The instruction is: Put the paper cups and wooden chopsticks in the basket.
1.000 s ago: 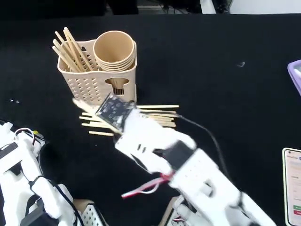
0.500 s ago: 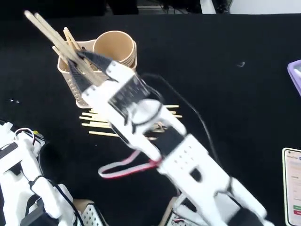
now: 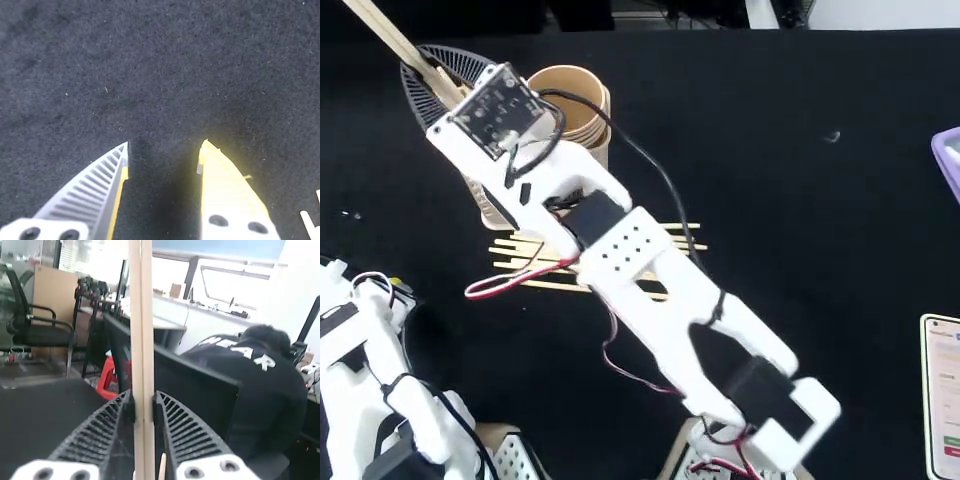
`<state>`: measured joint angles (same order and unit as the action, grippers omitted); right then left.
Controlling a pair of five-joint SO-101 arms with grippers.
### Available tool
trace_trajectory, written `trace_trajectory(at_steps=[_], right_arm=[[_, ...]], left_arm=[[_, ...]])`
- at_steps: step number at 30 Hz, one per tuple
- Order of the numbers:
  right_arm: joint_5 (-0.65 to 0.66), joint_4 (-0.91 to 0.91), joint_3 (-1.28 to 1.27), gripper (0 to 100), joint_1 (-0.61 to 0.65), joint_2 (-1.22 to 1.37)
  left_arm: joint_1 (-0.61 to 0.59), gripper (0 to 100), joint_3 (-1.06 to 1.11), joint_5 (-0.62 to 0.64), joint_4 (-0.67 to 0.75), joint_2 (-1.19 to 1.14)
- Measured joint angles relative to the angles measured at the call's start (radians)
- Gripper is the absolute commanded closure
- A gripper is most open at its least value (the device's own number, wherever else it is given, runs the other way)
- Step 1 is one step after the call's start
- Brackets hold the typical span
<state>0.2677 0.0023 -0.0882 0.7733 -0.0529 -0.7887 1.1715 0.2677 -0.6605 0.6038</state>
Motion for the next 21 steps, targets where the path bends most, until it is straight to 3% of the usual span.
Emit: trace_trajectory(at_steps=[4, 8, 17, 21], right_arm=[[0.0, 0.0, 0.0, 98.0, 0.0, 0.044], [0.0, 0.035, 0.0, 89.7, 0.0, 0.087], [-0.087, 0.048, 0.0, 89.6, -0.061, 0.098], [-0.095, 0.147, 0.0, 89.6, -0.074, 0.021]], left_arm=[[0.0, 78, 0.0, 0.0, 0.0, 0.0], [0.0, 78, 0.0, 0.0, 0.0, 0.0], [0.0, 78, 0.0, 0.0, 0.0, 0.0], [0.0, 78, 0.0, 0.0, 0.0, 0.0]])
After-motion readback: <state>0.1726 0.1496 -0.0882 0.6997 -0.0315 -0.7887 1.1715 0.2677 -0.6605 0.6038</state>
